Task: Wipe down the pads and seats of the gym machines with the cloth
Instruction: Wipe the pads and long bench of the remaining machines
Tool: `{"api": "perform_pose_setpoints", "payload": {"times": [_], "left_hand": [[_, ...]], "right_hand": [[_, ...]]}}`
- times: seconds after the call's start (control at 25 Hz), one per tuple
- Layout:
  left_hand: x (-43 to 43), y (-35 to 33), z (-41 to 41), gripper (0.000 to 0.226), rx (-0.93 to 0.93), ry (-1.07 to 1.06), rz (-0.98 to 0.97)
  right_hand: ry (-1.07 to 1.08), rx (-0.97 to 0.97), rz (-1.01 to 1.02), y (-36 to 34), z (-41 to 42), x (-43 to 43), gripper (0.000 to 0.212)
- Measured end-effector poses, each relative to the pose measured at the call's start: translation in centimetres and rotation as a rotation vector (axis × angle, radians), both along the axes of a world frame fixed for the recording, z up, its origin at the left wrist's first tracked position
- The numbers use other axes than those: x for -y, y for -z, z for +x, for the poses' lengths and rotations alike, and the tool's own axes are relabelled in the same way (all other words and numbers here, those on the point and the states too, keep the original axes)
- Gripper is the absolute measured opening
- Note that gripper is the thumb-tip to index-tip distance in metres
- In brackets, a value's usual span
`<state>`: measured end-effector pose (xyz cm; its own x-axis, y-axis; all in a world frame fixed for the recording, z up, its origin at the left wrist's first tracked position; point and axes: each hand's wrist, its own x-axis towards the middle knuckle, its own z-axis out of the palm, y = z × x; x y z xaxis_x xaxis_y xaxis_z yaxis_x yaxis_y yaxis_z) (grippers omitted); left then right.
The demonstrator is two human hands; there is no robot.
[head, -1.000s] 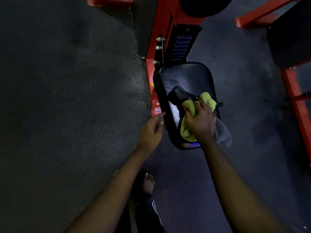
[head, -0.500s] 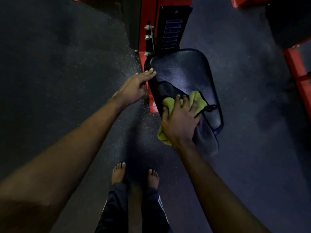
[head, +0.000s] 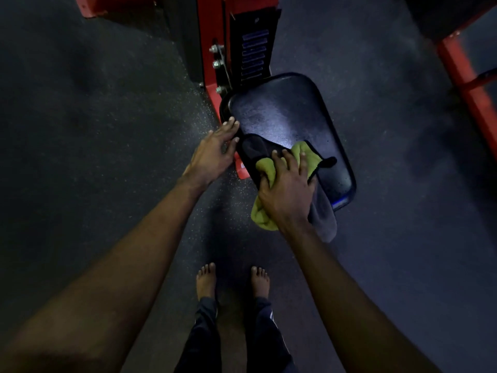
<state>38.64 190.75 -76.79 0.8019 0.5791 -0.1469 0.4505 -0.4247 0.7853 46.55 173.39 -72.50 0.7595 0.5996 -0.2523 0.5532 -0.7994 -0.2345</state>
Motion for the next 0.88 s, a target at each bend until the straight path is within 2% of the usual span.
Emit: {"api": "perform_pose_setpoints", "payload": {"times": [0.16,0.28,0.44,0.56,0.64,0.76,0.88], "left_hand": [[-0.3,0.3,0.0,0.054,-0.04,0.023,0.04],[0.2,0.4,0.4,0.067,-0.101,0.031,0.084],[0.6,0.4,0.4,0.072,-0.11,-0.004,0.122],[1.0,-0.2,0.8,0.072,-0.15,-0.019,0.147],[1.8,-0.8,1.3,0.073,-0.184,-0.05,0.141],[3.3,-1.3,2.3,0.084,-0.231,-0.093,0.112],[4.3,-1.4,2.9,0.094,-0.252,-0.122,0.099]], "right_hand": [[-0.05,-0.034,0.053,-0.2,1.1,2.0,0.06],[-0.043,-0.009,0.079,-0.3,2.2,4.6,0.059],[0.01,0.013,0.035,-0.2,2.8,2.1,0.059],[-0.146,-0.031,0.036,-0.5,2.7,4.8,0.061],[-0.174,-0.04,0.058,-0.8,3.7,8.2,0.062],[-0.009,-0.038,0.118,-0.8,6.4,9.6,0.061],[0.143,-0.086,0.144,-0.9,9.6,5.9,0.069]]}}
